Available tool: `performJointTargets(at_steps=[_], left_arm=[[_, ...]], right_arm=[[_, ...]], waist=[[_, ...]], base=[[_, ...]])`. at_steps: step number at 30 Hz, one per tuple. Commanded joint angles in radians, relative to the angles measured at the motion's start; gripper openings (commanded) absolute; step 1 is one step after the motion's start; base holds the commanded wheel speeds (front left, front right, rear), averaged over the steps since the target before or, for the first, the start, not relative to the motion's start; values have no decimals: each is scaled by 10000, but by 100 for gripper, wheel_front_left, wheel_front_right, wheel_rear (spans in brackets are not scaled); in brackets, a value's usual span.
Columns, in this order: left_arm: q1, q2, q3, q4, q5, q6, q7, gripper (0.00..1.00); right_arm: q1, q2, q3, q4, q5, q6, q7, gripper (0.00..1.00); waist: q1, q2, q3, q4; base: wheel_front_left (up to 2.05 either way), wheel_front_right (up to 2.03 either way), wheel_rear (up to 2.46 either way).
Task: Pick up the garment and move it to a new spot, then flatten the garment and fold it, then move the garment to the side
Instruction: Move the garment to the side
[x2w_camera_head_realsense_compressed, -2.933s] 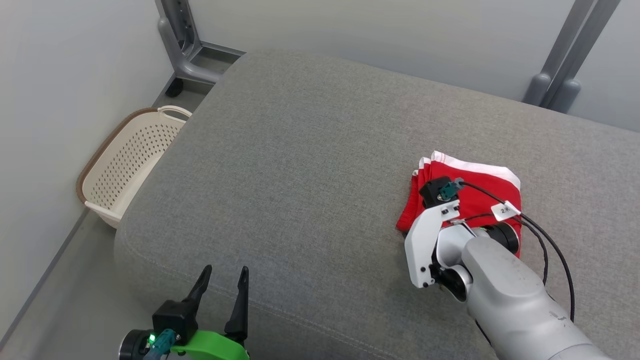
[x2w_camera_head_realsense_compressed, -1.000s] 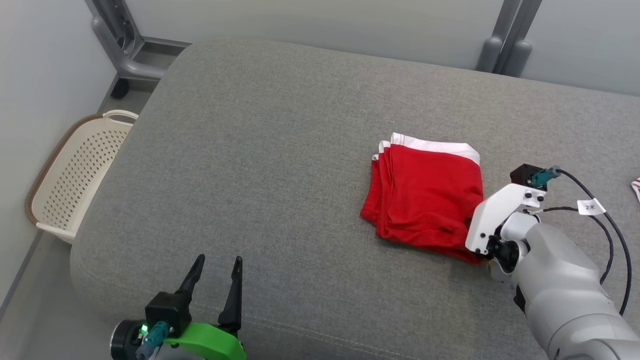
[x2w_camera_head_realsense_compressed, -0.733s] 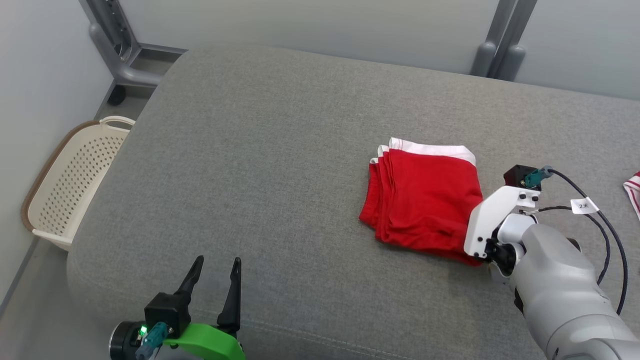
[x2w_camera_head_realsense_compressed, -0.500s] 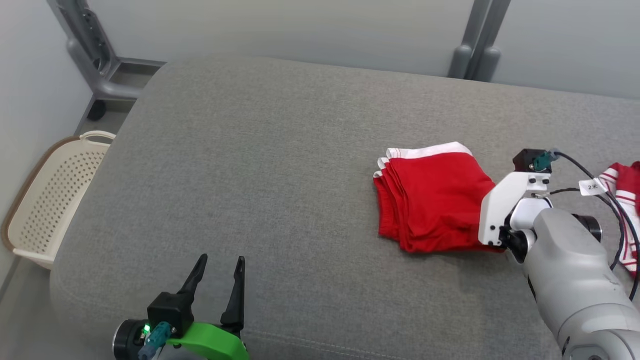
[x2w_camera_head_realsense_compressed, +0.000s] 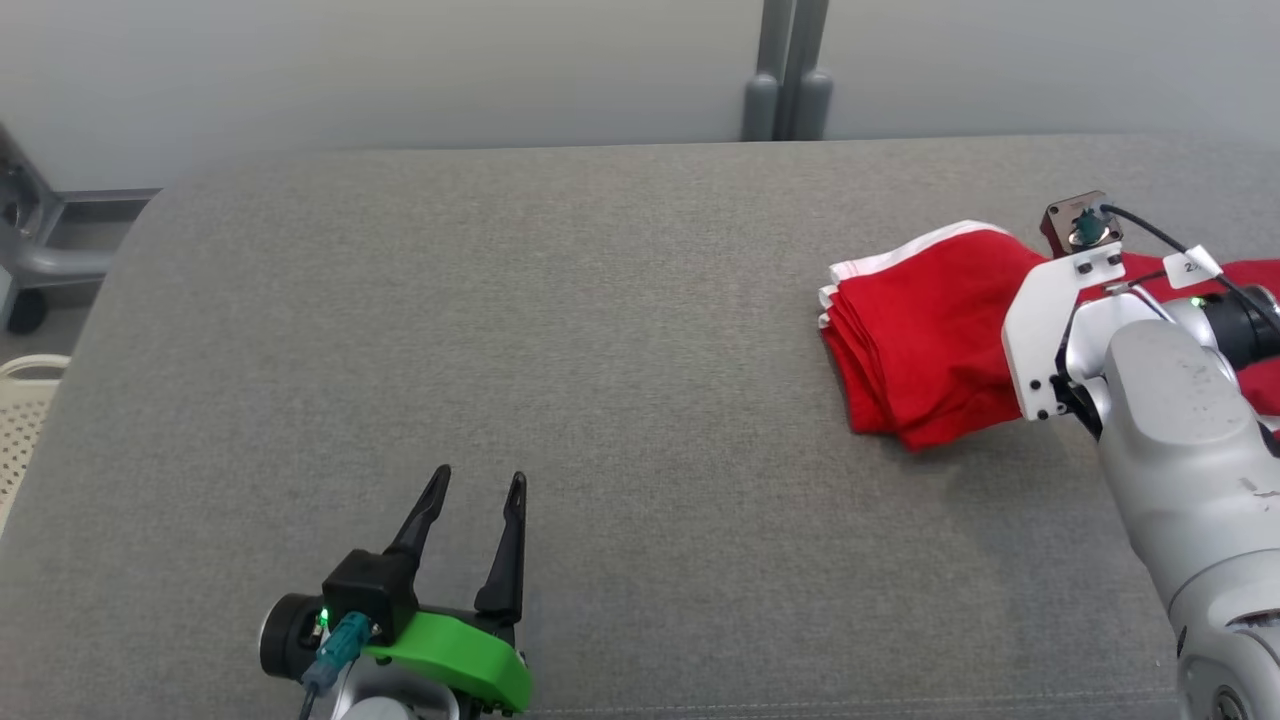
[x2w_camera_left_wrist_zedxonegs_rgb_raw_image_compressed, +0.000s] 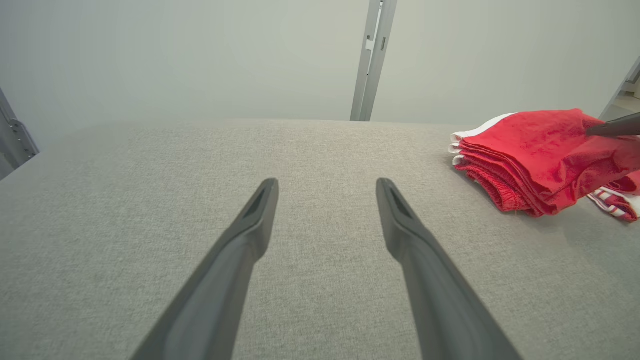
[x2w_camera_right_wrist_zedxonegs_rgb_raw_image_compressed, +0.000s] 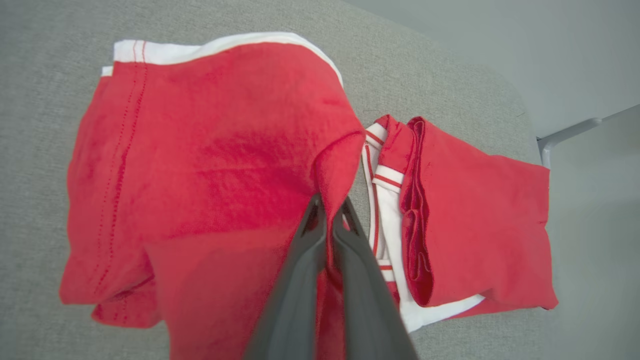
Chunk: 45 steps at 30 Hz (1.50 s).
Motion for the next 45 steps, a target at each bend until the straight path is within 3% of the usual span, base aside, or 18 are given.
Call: performJointTargets(at_steps=[1, 8, 20, 32, 33, 34, 35, 41, 45], left_arm=[[-241, -41, -8, -45, 92, -61, -25, 100], [-612, -133, -77, -72, 284, -186, -24, 100], [-772, -49, 18, -31, 386, -364, -25, 100], [-945, 170, -165, -78, 563, -428, 94, 100], [-953, 192, -192, -94, 572, -431, 117, 100], [-962, 206, -219, -109, 583, -438, 125, 100], [-995, 225, -283, -152, 616, -451, 156, 100], [-999, 248, -357, -209, 613, -405, 164, 100], [-945, 265, -288, -250, 593, -298, 119, 100]], right_arm=[[-174, -137, 228, -142, -145, -16, -3, 0], [-608, -796, 1418, -640, -273, -16, -31, 0], [-618, -2372, 2582, -1451, 312, -16, 363, 0], [64, -3651, 2354, -2016, 366, -18, 560, 0], [150, -3732, 2302, -2044, 250, -18, 525, 13], [208, -3844, 2203, -2073, 158, -18, 442, 53], [298, -4172, 1859, -2038, -54, -20, 293, 100], [744, -4104, 663, -2313, -576, -18, -531, 100], [1000, -3644, 113, -2510, -828, -18, -920, 100]], waist=[[0, -1, 310, -730], [0, -1, 862, -1153], [0, -1, 1177, -1145], [0, -1, 1577, -633], [0, -1, 1634, -563], [0, -1, 1682, -491], [0, -1, 1780, -339], [0, -1, 1852, -103], [0, -1, 1754, -110]], base=[[0, 0, 0], [0, 0, 0], [0, 0, 0], [0, 0, 0], [0, 0, 0], [0, 0, 0], [0, 0, 0], [0, 0, 0], [0, 0, 0]])
